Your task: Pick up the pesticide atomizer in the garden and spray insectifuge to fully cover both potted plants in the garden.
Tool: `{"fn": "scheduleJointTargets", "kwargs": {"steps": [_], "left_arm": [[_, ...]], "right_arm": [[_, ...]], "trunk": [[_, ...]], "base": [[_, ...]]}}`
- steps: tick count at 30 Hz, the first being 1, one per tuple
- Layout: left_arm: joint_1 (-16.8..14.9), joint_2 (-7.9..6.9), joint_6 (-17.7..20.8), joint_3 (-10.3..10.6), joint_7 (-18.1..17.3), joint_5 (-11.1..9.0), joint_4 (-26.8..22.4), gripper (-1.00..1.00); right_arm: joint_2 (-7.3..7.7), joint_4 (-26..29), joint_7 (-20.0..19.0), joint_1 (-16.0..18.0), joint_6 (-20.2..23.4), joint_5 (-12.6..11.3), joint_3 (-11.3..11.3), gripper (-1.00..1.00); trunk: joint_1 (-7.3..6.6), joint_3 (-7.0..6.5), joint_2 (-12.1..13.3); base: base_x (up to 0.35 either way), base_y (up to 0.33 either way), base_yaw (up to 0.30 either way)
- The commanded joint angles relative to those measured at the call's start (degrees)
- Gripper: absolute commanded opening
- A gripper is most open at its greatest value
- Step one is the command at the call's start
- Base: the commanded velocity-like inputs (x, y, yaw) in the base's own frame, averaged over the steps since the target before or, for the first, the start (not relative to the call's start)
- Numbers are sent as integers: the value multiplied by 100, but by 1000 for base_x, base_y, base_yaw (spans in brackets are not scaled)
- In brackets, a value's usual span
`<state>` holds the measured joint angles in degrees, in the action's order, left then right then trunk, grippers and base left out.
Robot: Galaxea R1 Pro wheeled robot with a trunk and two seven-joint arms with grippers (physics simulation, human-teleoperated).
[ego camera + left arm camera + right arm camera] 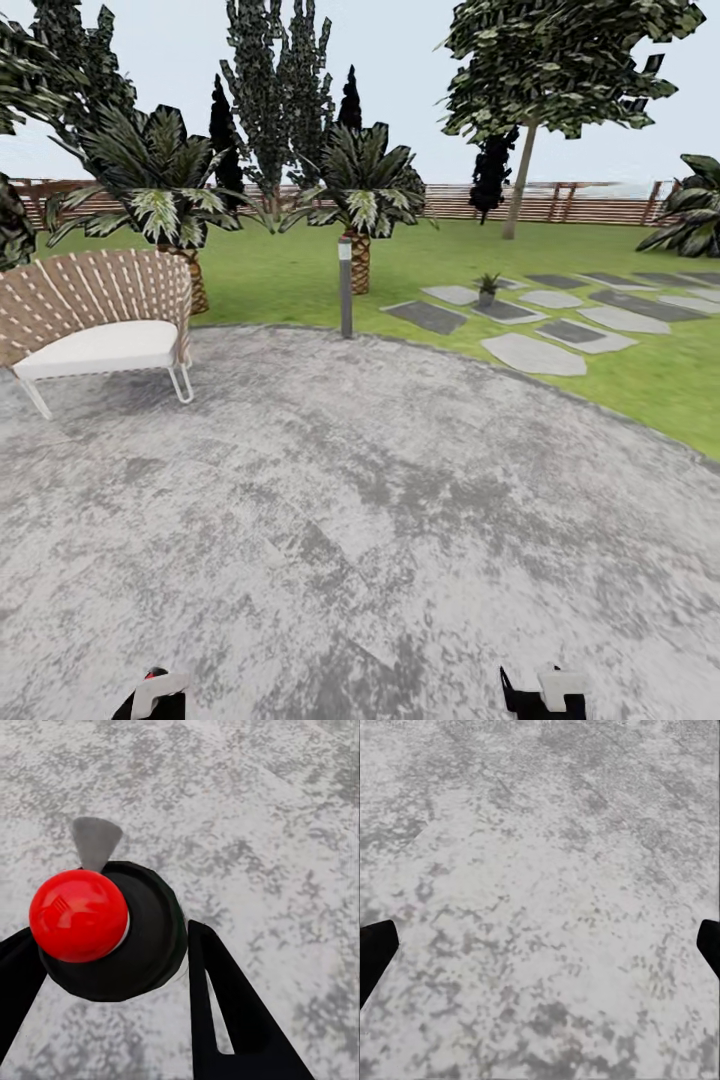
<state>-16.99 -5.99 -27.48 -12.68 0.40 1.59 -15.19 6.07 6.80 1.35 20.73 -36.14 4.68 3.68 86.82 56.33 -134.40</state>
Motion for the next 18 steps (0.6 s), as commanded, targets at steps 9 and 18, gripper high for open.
{"fn": "scheduleJointTargets", "kwargs": {"steps": [9,18], "left_arm": [[-6,1,-20,-11,4,16,7,-100],[-6,1,-18,-12,4,16,7,-100]], "right_arm": [[0,-3,14,2,-16,51,36,100],[0,-3,14,2,-16,51,36,100]], "trunk": [[2,5,-2],[2,5,-2]], "base": [[339,0,278],[339,-83,89]]}}
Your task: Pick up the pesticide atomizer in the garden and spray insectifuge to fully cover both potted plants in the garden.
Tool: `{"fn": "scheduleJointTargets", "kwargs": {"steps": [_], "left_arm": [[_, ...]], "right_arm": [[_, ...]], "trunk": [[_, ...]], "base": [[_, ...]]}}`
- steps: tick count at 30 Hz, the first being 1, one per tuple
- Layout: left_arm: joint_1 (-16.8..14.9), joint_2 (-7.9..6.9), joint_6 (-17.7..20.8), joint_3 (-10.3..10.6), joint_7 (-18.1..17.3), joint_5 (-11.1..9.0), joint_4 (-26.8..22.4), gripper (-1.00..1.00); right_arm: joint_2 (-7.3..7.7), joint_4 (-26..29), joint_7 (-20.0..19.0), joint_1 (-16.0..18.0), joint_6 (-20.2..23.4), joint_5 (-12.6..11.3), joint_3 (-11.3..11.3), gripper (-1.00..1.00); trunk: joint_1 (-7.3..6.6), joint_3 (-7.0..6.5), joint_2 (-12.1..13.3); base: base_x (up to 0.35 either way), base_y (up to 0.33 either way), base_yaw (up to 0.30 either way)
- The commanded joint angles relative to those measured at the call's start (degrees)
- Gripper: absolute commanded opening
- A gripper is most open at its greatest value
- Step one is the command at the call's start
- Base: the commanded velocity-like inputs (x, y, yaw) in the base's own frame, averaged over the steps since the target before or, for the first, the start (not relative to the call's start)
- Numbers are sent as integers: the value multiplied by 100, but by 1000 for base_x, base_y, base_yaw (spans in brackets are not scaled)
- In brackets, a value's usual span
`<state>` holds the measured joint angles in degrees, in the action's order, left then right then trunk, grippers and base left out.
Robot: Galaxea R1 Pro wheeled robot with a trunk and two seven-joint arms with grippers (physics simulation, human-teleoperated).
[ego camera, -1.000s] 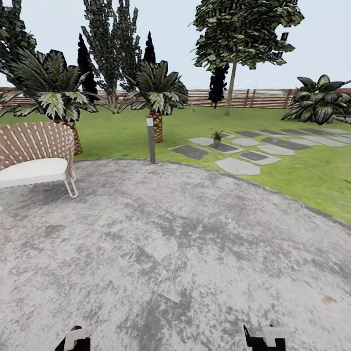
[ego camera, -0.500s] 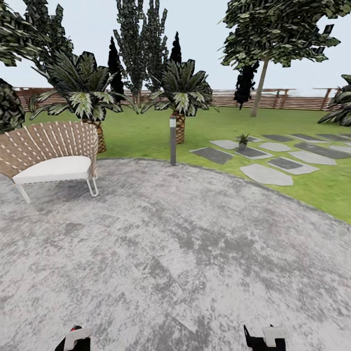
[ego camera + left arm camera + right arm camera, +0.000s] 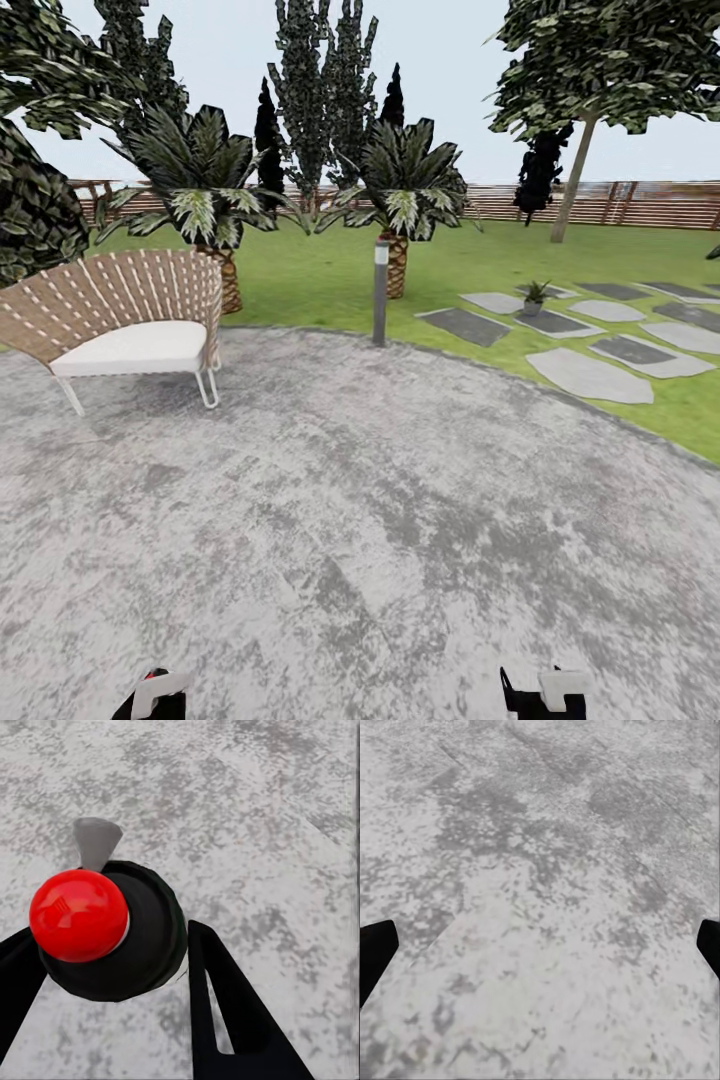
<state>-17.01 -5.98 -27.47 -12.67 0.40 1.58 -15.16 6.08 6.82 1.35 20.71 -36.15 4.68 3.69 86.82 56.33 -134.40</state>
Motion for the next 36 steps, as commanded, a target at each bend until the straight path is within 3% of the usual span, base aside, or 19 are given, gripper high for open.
{"fn": "scheduleJointTargets", "kwargs": {"steps": [1,14,36], "left_arm": [[-4,0,-21,-12,4,16,5,-100],[-4,0,-22,-8,6,18,5,-100],[-4,0,-22,-9,6,10,5,-100]], "right_arm": [[-2,-5,14,3,-15,51,36,100],[-2,-5,14,3,-15,51,36,100],[-2,-5,14,3,-15,51,34,100]], "trunk": [[2,5,-2],[2,5,-2],[2,5,-2]], "base": [[339,-138,2],[339,-139,34],[339,-134,271]]}}
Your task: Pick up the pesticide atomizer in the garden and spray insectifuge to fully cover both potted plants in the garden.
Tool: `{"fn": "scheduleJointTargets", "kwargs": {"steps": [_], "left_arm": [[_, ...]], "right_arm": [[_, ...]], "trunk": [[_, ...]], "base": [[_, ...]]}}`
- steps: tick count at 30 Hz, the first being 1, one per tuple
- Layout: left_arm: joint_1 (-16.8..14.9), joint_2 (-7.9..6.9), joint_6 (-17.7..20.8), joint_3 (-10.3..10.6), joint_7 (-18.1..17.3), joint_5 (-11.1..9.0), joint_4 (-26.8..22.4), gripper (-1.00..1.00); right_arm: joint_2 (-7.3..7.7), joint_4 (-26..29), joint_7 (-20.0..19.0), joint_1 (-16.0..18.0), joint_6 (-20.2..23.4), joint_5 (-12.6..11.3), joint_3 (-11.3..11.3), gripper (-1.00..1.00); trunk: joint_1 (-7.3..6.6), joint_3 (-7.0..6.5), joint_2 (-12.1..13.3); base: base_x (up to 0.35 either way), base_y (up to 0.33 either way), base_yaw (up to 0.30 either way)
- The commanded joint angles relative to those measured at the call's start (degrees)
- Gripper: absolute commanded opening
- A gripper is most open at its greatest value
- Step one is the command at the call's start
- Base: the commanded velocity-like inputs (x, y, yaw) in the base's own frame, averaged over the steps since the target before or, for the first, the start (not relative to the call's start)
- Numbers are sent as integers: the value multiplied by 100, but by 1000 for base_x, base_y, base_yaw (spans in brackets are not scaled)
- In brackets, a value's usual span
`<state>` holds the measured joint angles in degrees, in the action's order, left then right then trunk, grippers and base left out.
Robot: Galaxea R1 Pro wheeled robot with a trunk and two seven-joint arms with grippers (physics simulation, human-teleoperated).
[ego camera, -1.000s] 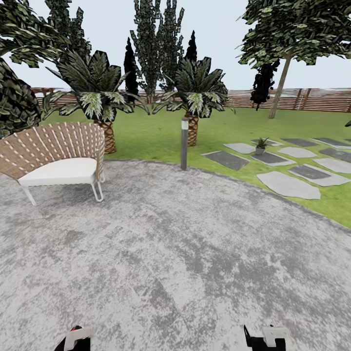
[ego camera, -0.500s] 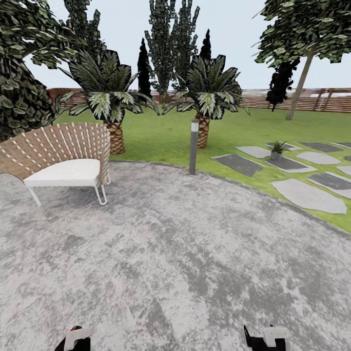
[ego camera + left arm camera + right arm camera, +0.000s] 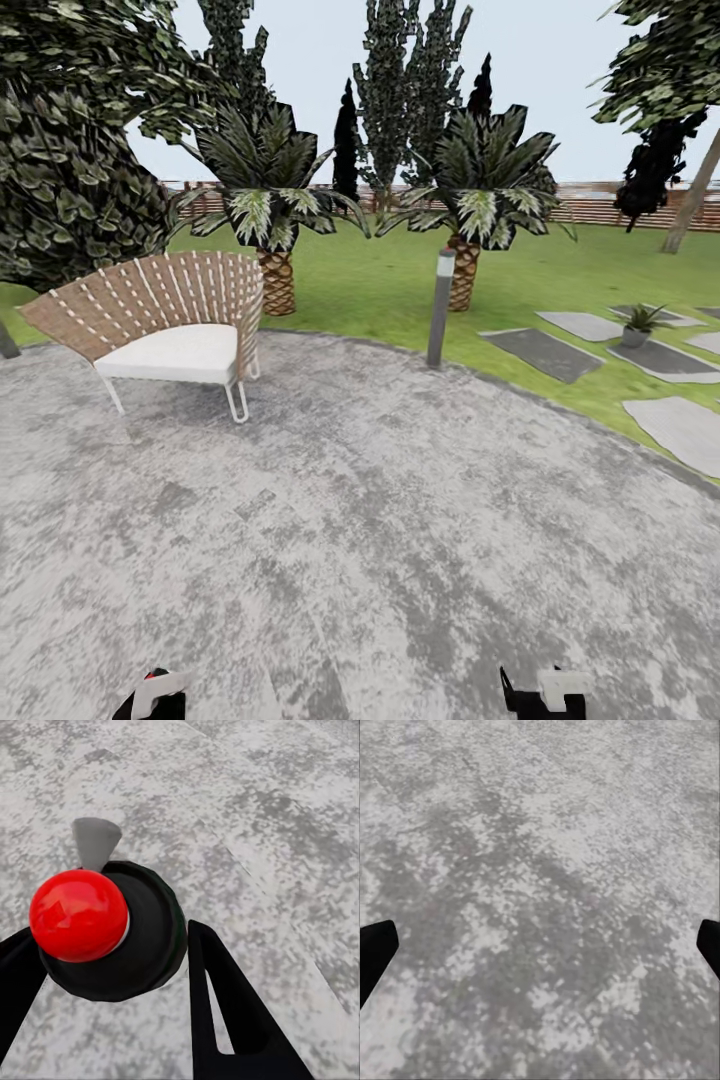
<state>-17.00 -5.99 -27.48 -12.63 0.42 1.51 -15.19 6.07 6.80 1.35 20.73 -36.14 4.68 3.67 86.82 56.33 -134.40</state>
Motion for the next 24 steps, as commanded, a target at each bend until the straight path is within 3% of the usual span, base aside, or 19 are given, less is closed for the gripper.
{"fn": "scheduleJointTargets", "kwargs": {"steps": [1,12,24], "left_arm": [[-6,1,-20,-13,6,16,7,-100],[-6,1,-20,-16,8,16,7,-100],[-6,1,-20,-17,8,16,9,-100]], "right_arm": [[-1,-3,14,2,-16,51,35,100],[-1,-3,14,2,-16,51,35,100],[-9,-3,14,2,-16,51,37,100]], "trunk": [[2,5,-2],[2,5,-2],[2,5,-2]], "base": [[339,-21,279],[339,1,279],[322,107,279]]}}
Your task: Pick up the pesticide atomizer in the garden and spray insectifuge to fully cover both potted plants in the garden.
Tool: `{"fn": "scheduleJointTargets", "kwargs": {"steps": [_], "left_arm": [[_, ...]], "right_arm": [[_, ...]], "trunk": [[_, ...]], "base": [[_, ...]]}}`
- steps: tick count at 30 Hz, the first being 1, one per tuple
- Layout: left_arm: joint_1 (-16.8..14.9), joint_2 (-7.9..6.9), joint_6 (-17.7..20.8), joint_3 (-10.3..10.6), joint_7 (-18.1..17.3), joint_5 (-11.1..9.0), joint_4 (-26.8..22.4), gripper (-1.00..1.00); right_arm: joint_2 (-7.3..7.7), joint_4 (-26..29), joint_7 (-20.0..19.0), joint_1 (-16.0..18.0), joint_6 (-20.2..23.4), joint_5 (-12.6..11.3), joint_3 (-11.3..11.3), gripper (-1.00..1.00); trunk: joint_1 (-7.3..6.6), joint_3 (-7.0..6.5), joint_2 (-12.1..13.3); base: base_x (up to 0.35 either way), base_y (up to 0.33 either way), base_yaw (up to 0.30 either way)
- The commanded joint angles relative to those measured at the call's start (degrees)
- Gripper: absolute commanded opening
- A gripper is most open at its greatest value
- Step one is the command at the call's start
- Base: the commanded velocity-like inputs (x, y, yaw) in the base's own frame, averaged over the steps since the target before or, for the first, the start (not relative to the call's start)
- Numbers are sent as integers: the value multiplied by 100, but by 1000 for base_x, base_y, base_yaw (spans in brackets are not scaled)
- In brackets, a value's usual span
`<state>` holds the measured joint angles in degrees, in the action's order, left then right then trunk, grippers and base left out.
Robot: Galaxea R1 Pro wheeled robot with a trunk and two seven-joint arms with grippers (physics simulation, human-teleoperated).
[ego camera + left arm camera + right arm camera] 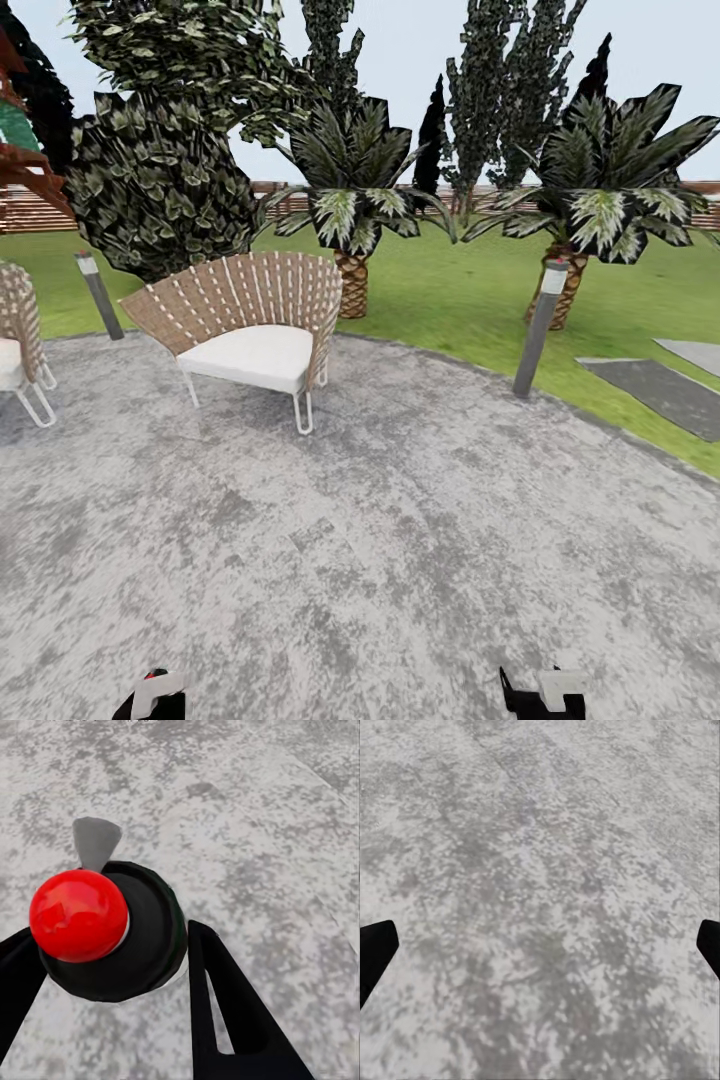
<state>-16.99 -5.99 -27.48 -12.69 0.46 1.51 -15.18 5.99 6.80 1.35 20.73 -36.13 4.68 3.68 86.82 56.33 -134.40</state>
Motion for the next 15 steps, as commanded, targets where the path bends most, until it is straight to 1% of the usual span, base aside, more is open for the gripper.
{"fn": "scheduleJointTargets", "kwargs": {"steps": [1,10,15], "left_arm": [[-6,1,-20,-13,5,16,10,-100],[-6,1,-20,-11,5,9,10,-100],[-6,1,-20,-13,6,8,15,-100]], "right_arm": [[3,-3,14,2,-17,51,36,100],[7,-3,14,2,-17,51,36,100],[8,-3,14,2,-17,51,37,100]], "trunk": [[2,5,-2],[2,5,-2],[2,5,-2]], "base": [[335,14,279],[338,1,279],[338,-72,279]]}}
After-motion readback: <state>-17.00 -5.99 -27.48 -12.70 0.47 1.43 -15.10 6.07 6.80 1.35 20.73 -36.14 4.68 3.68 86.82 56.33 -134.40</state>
